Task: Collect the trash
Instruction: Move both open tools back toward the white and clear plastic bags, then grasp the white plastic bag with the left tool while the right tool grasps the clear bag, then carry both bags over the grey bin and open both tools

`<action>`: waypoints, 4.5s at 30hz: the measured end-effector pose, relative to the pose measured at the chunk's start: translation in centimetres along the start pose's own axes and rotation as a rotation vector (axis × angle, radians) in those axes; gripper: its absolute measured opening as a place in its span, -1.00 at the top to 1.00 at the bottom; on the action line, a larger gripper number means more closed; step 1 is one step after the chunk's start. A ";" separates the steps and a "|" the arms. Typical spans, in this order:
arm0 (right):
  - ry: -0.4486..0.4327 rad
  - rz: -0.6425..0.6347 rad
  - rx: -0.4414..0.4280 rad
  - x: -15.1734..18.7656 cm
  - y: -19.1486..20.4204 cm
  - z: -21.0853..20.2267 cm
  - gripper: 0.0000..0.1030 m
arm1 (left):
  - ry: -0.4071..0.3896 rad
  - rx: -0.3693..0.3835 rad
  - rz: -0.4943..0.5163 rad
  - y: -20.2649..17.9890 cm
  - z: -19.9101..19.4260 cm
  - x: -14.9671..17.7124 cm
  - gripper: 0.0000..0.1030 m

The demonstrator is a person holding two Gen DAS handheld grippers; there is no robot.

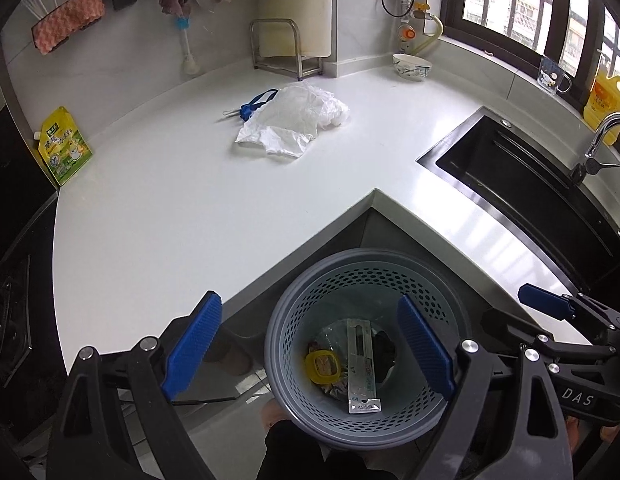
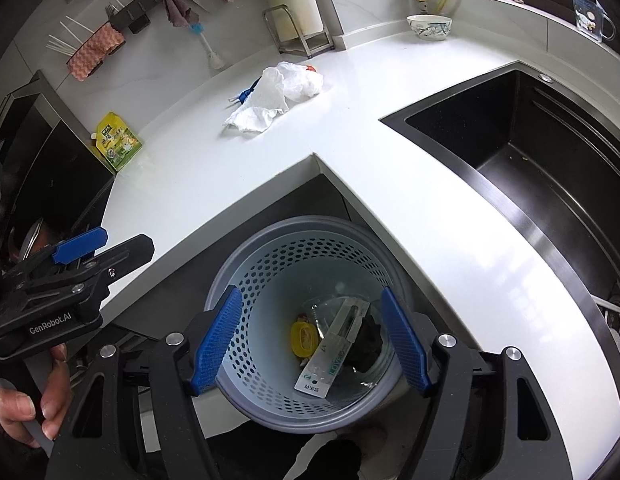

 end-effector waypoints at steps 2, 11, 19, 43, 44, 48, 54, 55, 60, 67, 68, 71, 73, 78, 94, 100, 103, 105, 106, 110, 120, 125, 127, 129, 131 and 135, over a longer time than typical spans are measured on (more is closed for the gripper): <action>-0.006 -0.011 -0.002 -1.0 0.5 0.4 -0.34 | -0.002 0.001 -0.010 0.6 0.3 -0.6 -0.70; -0.061 -0.008 0.016 -5.9 2.4 3.0 -0.36 | -0.040 0.021 -0.016 3.8 2.4 -5.0 -0.70; -0.085 0.040 0.071 -9.8 2.6 7.3 -0.36 | -0.049 0.050 -0.009 7.5 6.7 -9.5 -0.75; -0.144 0.186 0.245 -17.3 -2.9 14.6 -0.36 | -0.012 0.142 0.081 3.5 22.5 -18.5 -0.75; -0.146 0.197 0.249 -17.2 -3.2 14.6 -0.36 | -0.008 0.144 0.086 3.1 23.0 -18.6 -0.75; -0.148 0.226 0.266 -16.9 -4.3 14.6 -0.36 | 0.001 0.138 0.115 1.6 24.8 -18.6 -0.75; -0.144 0.249 0.275 -17.1 -5.0 15.3 -0.36 | 0.017 0.131 0.132 0.8 26.1 -18.4 -0.20; -0.143 0.249 0.274 -17.3 -5.0 15.5 -0.36 | 0.011 0.135 0.131 0.9 26.0 -18.4 -0.09; -0.141 0.224 0.266 -18.7 -4.4 16.5 -0.36 | 0.032 0.173 0.115 1.9 25.8 -18.3 0.76; -0.158 0.156 0.244 -22.0 -2.9 17.8 -0.36 | 0.045 0.143 0.083 6.2 25.3 -18.0 0.80; -0.158 0.151 0.240 -22.5 -2.8 18.0 -0.36 | 0.041 0.131 0.084 6.9 25.3 -18.0 0.80; -0.150 0.151 0.225 -23.9 -2.8 19.0 -0.36 | 0.034 0.098 0.073 9.0 25.4 -17.9 0.80; -0.146 0.145 0.230 -24.8 -2.9 19.6 -0.36 | 0.042 0.088 0.056 10.4 25.5 -17.8 0.80; -0.128 0.138 0.233 -26.6 -2.8 21.1 -0.37 | 0.042 0.076 0.027 12.8 25.3 -17.9 0.80; -0.020 0.125 0.289 -27.3 -4.1 25.3 0.21 | 0.034 0.090 -0.020 15.0 24.3 -18.5 0.80; -0.050 0.111 0.261 -26.6 -2.1 23.7 0.24 | 0.022 0.114 -0.010 14.4 23.1 -18.4 0.80; -0.066 0.116 0.255 -25.8 -1.4 22.5 0.24 | 0.013 0.125 -0.001 13.9 22.1 -18.2 0.80; -0.070 0.119 0.254 -25.1 -0.9 21.7 0.24 | 0.005 0.134 0.005 13.6 21.4 -18.1 0.80; -0.072 0.118 0.257 -24.8 -0.7 21.2 0.24 | 0.001 0.138 0.008 13.4 21.0 -18.0 0.80; -0.078 0.121 0.261 -23.2 0.2 19.5 0.24 | -0.017 0.161 0.015 12.7 19.3 -17.6 0.80; -0.124 0.134 0.244 -18.6 1.9 14.7 0.24 | -0.031 0.171 0.039 11.0 15.9 -15.9 0.80; -0.131 0.147 0.234 -16.0 1.8 12.2 0.24 | -0.039 0.168 0.042 10.0 13.4 -14.8 0.80; -0.131 0.147 0.229 -14.9 1.6 11.1 0.24 | -0.042 0.167 0.042 9.5 12.3 -14.1 0.80; -0.130 0.145 0.224 -13.6 1.5 9.8 0.24 | -0.044 0.163 0.040 8.8 11.0 -13.3 0.80; -0.125 0.145 0.220 -12.3 1.3 8.7 0.24 | -0.042 0.164 0.037 7.9 9.8 -12.4 0.80; -0.118 0.145 0.215 -9.8 0.6 6.2 0.24 | -0.040 0.169 0.036 6.2 7.3 -10.6 0.80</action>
Point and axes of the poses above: each gripper's, at about its wrist camera, not at the fingertips, and z roughly the way its jaws point, y to its left, x to its underside, the point moved 8 cm from there along z, roughly the way its jaws point, and after that the axes turned 14 degrees about -x, right-handed, at the moved point
